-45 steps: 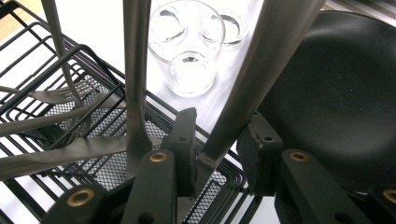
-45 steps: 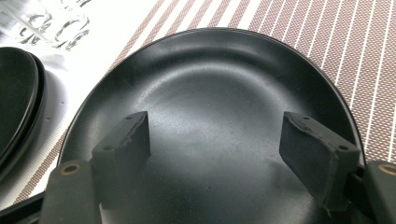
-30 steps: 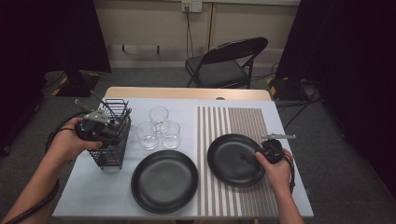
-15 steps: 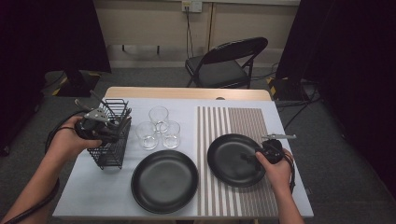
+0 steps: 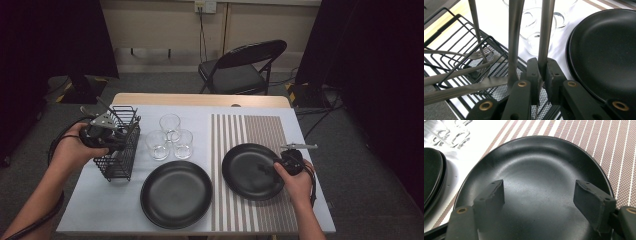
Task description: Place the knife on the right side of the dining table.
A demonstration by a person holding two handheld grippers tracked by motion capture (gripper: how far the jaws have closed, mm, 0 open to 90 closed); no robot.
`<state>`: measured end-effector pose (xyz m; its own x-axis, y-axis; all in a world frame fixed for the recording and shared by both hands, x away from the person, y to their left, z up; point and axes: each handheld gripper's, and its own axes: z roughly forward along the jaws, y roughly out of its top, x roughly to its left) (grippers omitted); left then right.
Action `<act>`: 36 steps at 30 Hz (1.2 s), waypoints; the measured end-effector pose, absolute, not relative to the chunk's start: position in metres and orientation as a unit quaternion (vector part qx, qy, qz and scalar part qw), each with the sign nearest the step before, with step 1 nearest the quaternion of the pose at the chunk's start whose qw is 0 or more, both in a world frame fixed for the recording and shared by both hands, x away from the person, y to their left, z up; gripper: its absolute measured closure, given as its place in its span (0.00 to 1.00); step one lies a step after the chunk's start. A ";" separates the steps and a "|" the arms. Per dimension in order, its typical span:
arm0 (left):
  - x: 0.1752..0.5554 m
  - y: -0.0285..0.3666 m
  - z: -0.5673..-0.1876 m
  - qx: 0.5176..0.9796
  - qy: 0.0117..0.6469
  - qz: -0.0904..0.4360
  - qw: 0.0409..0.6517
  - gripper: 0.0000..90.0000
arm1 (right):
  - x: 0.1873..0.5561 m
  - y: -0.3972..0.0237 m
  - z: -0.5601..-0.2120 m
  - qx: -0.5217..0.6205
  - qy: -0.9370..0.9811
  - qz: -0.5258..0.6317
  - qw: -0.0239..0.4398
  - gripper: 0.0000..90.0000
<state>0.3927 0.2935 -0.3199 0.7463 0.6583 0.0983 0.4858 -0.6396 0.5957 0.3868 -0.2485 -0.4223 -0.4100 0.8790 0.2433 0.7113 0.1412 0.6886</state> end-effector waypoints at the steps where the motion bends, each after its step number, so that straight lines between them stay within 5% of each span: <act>1: 0.392 0.293 -0.319 0.891 0.322 0.156 0.278 0.92 | 0.387 -0.249 -0.422 0.532 0.748 0.383 0.110 0.27; 36: 0.395 0.276 -0.301 0.892 0.299 0.192 0.280 0.92 | 0.386 -0.250 -0.420 0.534 0.743 0.388 0.113 0.27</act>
